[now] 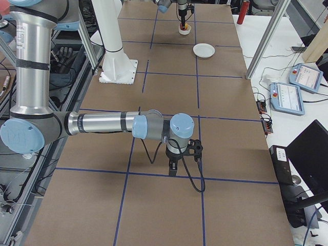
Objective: Move apple from plate to bowl
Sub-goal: 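Lower the apple into the white bowl and open the left gripper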
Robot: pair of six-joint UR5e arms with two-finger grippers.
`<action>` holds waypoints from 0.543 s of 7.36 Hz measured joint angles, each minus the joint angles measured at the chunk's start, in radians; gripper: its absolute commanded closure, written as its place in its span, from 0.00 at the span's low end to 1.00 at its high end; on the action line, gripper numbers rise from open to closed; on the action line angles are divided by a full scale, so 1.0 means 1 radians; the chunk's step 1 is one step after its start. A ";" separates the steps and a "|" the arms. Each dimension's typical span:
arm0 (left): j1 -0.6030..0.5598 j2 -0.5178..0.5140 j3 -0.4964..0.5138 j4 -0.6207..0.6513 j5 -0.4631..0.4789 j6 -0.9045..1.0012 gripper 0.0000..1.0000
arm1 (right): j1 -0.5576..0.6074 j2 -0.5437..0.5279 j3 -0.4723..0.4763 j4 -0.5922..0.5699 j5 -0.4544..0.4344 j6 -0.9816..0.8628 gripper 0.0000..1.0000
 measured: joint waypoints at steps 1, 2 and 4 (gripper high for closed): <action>0.000 0.000 0.003 -0.004 0.000 0.000 0.00 | 0.000 0.000 0.000 0.000 0.000 0.000 0.00; 0.000 -0.001 0.004 -0.005 0.000 0.000 0.00 | 0.000 0.000 0.000 0.000 0.000 0.000 0.00; -0.003 -0.003 -0.018 0.003 -0.008 0.004 0.00 | 0.000 0.000 0.000 0.000 0.000 0.000 0.00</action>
